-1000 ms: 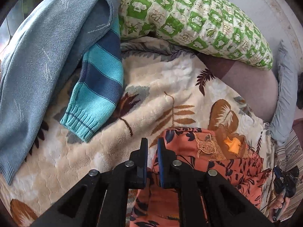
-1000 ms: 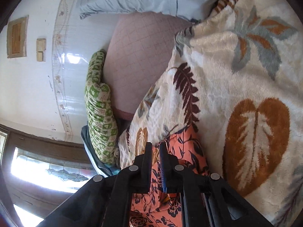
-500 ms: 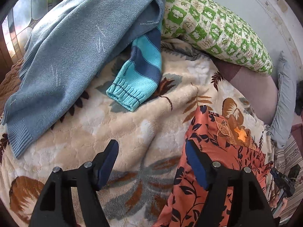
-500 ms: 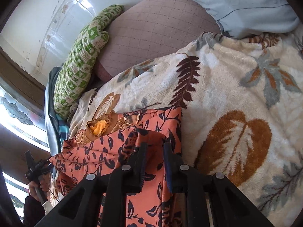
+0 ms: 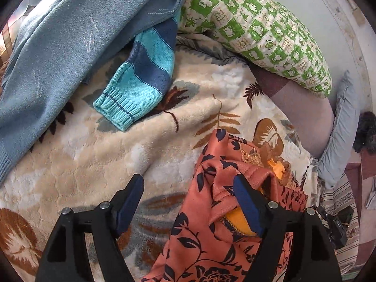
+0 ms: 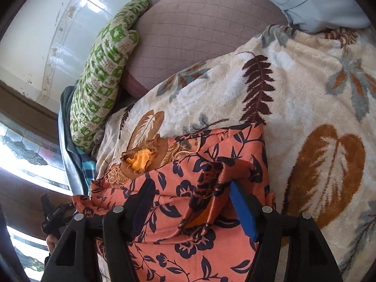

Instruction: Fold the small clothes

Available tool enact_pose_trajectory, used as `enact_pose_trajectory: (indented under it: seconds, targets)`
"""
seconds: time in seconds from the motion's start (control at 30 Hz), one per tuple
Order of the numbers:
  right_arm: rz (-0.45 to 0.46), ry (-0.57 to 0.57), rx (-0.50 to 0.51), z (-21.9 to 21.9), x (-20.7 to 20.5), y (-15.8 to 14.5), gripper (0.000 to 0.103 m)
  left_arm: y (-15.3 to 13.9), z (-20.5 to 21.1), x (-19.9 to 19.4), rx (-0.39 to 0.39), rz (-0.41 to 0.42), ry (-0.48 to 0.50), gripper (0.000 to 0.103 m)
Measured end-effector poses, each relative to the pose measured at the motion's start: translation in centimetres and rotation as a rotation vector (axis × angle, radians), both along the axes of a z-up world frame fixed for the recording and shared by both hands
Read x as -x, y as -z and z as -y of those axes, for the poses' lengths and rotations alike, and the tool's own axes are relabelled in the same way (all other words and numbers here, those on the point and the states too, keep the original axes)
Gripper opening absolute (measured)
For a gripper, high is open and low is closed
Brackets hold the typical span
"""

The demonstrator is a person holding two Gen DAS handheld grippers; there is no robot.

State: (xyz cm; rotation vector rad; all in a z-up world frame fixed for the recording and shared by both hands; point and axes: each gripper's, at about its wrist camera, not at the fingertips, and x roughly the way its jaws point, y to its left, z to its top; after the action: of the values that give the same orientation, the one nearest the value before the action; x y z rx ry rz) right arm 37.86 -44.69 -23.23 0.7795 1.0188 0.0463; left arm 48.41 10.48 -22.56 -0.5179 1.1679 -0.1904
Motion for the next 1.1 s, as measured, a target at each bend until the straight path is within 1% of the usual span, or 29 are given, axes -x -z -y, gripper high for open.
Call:
enact_pose_trajectory:
  seconds: [0.07,0.1,0.13,0.2,0.23,0.27,0.33,0.4,0.47,0.53,0.57,0.6,0.63,0.67,0.7,0.77,0.8,0.83,0.87,0.9,0.93,0.97,1.03,1.1]
  targets:
    - [-0.011,0.048,-0.122,1.5,-0.1,1.3,0.069,-0.5,0.0,0.1,0.025,0.027,0.002,0.079]
    - [-0.003,0.074,-0.173,2.1,0.0,1.7,0.067,-0.8,0.2,0.1,0.025,0.037,0.013,0.079]
    - [0.010,0.094,-0.207,2.5,0.0,1.9,0.066,-1.0,0.5,0.0,0.013,0.042,0.022,0.079]
    - [0.021,0.120,-0.245,2.6,-0.1,2.5,0.058,-1.4,1.3,-0.1,-0.005,0.051,0.042,0.078]
    - [0.005,0.118,-0.250,2.3,-0.4,2.9,0.054,-1.7,1.7,-0.1,-0.011,0.063,0.051,0.078]
    - [-0.017,0.110,-0.237,1.9,-0.7,3.4,0.048,-2.1,2.1,-0.1,-0.021,0.074,0.057,0.078]
    - [-0.056,0.115,-0.181,1.3,-1.0,4.2,0.045,-2.6,2.7,-0.2,-0.046,0.083,0.058,0.078]
    - [-0.067,0.119,-0.168,1.1,-0.9,4.4,0.044,-3.2,2.6,-0.2,-0.051,0.097,0.031,0.078]
    - [-0.051,0.098,-0.134,0.8,-0.9,3.5,0.044,-3.5,2.3,-0.2,-0.064,0.110,0.004,0.079]
    - [-0.038,0.077,-0.118,0.5,-1.0,2.8,0.044,-3.2,2.2,-0.5,-0.078,0.081,-0.004,0.079]
    - [-0.046,0.076,-0.124,0.5,-1.1,2.9,0.048,-2.8,2.3,-0.7,-0.068,0.059,-0.001,0.079]
    - [-0.062,0.085,-0.130,0.4,-1.0,3.2,0.057,-2.4,2.4,-0.9,-0.054,0.037,0.000,0.079]
    - [-0.078,0.098,-0.131,0.5,-1.0,3.6,0.060,-2.1,2.7,-1.0,-0.043,0.014,0.001,0.079]
    - [-0.090,0.105,-0.123,0.4,-1.0,4.0,0.060,-1.8,3.1,-1.0,-0.045,-0.003,0.003,0.079]
    - [-0.093,0.103,-0.107,0.2,-1.1,4.1,0.060,-1.6,3.5,-1.0,-0.064,-0.010,0.007,0.079]
    - [-0.085,0.082,-0.048,-0.5,-1.3,4.1,0.060,-1.5,4.6,-0.9,-0.121,0.002,0.026,0.078]
    - [-0.078,0.070,-0.017,-0.9,-1.4,4.1,0.059,-1.5,5.1,-0.9,-0.151,0.017,0.038,0.075]
    - [-0.068,0.068,0.010,-1.1,-1.4,4.0,0.055,-1.5,5.5,-0.8,-0.179,0.034,0.051,0.066]
    - [-0.070,0.067,0.037,-1.2,-1.4,4.0,0.037,-1.5,6.0,-1.0,-0.205,0.037,0.074,0.034]
    - [-0.071,0.061,0.046,-1.3,-1.4,4.1,0.027,-1.3,6.5,-1.2,-0.230,0.024,0.092,0.012]
    - [-0.065,0.062,0.039,-1.1,-1.4,4.1,0.023,-1.2,6.7,-1.2,-0.242,0.027,0.094,0.011]
    - [-0.057,0.067,0.027,-0.9,-1.3,4.0,0.017,-1.3,6.7,-1.2,-0.245,0.044,0.091,0.008]
    - [-0.025,0.088,-0.022,-0.2,-1.1,3.6,0.015,-1.8,6.8,-1.4,-0.256,0.069,0.089,0.005]
    - [0.018,0.107,-0.085,0.5,-1.0,3.1,0.014,-2.3,6.4,-1.9,-0.235,0.077,0.073,0.004]
